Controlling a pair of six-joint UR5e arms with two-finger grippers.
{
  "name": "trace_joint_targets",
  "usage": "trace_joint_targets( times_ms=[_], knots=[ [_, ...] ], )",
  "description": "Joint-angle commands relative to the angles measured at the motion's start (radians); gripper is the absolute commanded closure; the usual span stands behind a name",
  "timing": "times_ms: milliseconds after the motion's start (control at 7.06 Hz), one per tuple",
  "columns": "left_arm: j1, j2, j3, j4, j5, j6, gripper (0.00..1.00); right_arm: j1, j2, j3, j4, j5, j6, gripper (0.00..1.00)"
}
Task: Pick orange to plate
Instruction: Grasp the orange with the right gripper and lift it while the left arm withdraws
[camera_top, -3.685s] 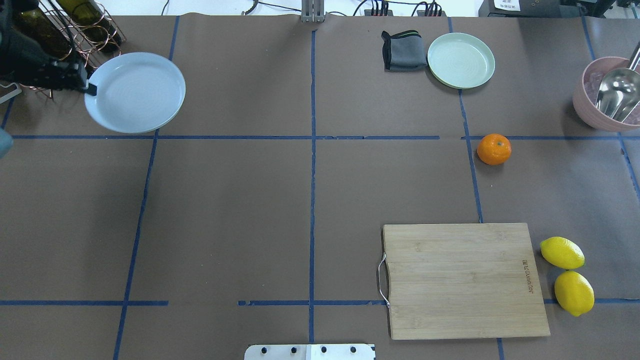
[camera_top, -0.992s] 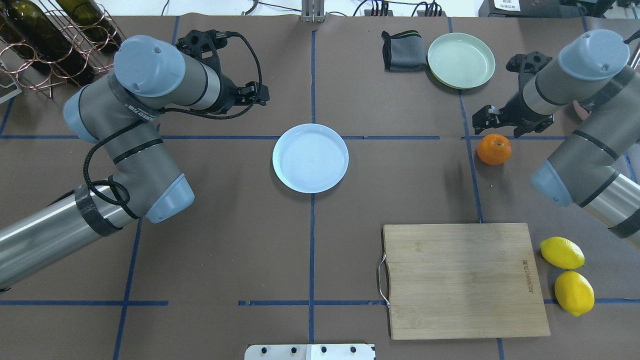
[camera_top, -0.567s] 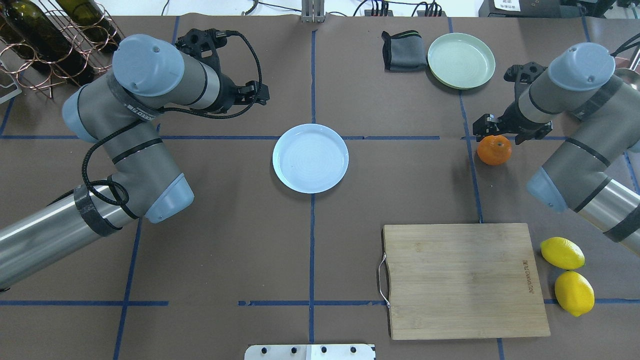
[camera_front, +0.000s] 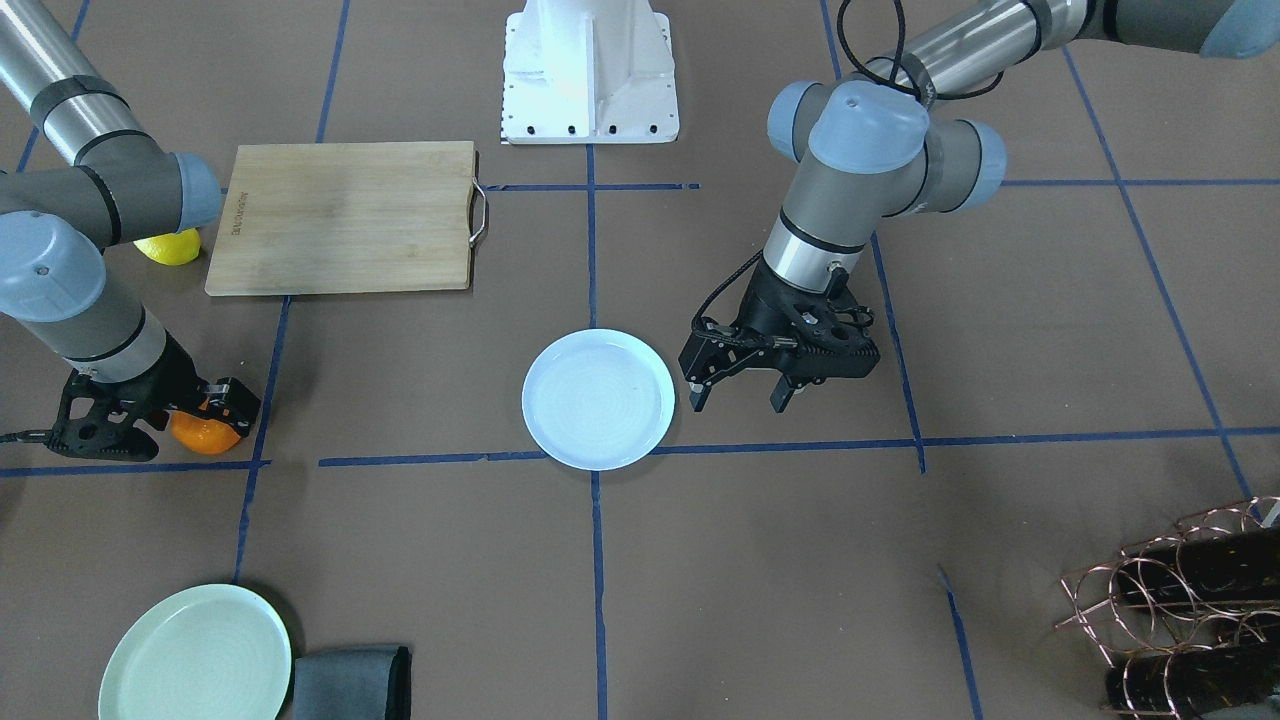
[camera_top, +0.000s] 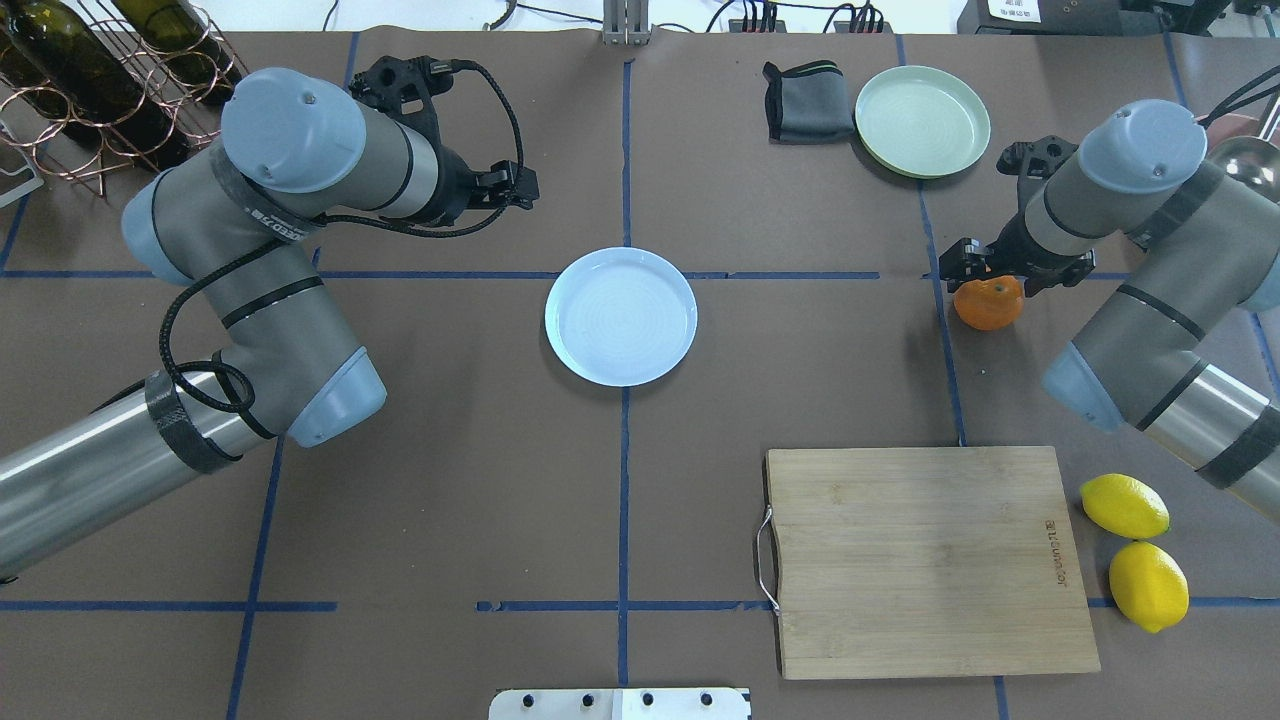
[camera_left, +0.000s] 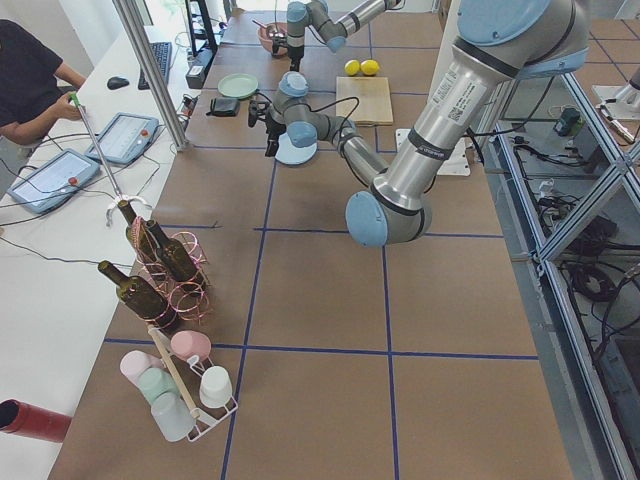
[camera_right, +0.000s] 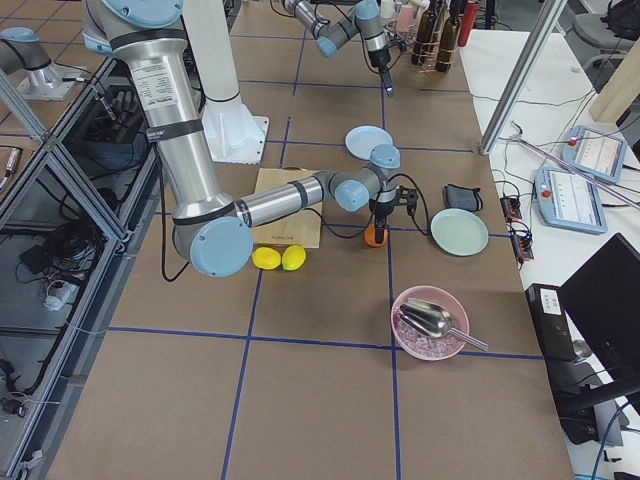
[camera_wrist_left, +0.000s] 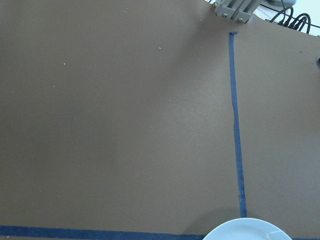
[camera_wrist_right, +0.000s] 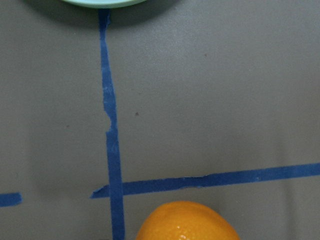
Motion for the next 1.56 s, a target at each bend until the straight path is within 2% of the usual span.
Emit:
trace_joint_targets(
  times_ms=[0, 142, 283, 425, 567, 709, 850, 992, 1134, 1276, 1417],
  knots=[
    [0.0, 0.003, -0.001, 0.0, 0.0, 0.002, 0.0, -0.005, 0.001, -0.011, 0.003, -0.008, 0.0, 0.0],
    [0.0, 0.003, -0.001, 0.0, 0.001, 0.003, 0.0, -0.006, -0.001, -0.017, 0.022, -0.008, 0.0, 0.0],
    [0.0, 0.003, -0.001, 0.0, 0.001, 0.003, 0.0, -0.006, 0.001, -0.023, 0.029, -0.01, 0.003, 0.19],
    [0.0, 0.003, -0.001, 0.001, 0.001, 0.02, 0.0, -0.006, 0.001, -0.019, 0.03, -0.007, 0.011, 0.85],
    [0.0, 0.005, -0.001, 0.001, 0.001, 0.021, 0.0, -0.006, -0.001, -0.006, 0.052, -0.013, 0.012, 1.0],
    [-0.009, 0.005, -0.001, 0.001, 0.001, 0.023, 0.0, -0.005, -0.001, 0.0, 0.141, -0.017, 0.061, 1.0],
    [-0.023, 0.005, -0.001, 0.003, 0.0, 0.029, 0.0, -0.005, 0.001, 0.024, 0.168, -0.017, 0.092, 1.0],
    [-0.048, 0.008, -0.012, 0.013, -0.005, 0.117, 0.0, -0.003, 0.002, 0.087, 0.162, -0.013, 0.1, 1.0],
    [-0.065, 0.061, -0.051, 0.016, -0.005, 0.249, 0.0, -0.005, 0.018, 0.121, 0.158, -0.013, 0.145, 1.0],
    [-0.092, 0.118, -0.103, 0.029, -0.005, 0.365, 0.0, -0.009, 0.059, 0.135, 0.158, -0.014, 0.206, 1.0],
    [-0.126, 0.135, -0.116, 0.036, -0.005, 0.403, 0.0, -0.037, 0.117, 0.139, 0.155, -0.022, 0.268, 1.0]
  ],
)
